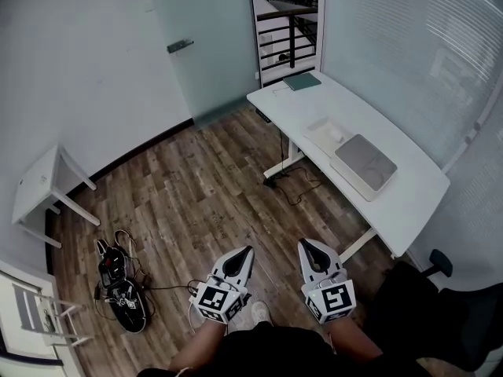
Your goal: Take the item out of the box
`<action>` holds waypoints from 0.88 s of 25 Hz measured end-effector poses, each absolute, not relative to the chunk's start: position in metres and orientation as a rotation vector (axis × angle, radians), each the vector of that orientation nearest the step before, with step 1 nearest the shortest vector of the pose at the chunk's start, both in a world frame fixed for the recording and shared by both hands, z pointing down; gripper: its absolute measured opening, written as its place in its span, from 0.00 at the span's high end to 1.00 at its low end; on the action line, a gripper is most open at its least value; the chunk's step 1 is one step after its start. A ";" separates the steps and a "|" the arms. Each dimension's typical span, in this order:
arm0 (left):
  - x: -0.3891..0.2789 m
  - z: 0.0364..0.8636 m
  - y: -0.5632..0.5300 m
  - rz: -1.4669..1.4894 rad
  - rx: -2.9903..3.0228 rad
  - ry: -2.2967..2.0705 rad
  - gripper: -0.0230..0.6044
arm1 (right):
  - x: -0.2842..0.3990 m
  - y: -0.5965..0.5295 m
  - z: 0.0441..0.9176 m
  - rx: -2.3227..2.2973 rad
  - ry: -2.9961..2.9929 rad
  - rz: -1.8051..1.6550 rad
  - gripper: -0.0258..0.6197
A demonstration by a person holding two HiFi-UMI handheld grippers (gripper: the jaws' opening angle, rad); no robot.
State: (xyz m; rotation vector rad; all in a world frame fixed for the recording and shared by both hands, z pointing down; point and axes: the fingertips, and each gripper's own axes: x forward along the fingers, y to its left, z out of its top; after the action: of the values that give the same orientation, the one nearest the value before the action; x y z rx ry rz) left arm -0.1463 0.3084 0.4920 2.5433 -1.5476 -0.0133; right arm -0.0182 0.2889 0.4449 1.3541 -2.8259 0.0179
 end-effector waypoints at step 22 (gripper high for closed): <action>-0.195 0.496 0.240 -0.012 2.611 -1.453 0.94 | -0.077 0.229 0.439 1.364 -2.787 -0.092 0.95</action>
State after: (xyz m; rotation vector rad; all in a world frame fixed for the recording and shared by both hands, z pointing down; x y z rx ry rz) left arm -0.1949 0.2400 0.4957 2.6110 -1.4528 -0.0122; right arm -0.0769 0.2285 0.4390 1.3640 -2.7871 -0.0923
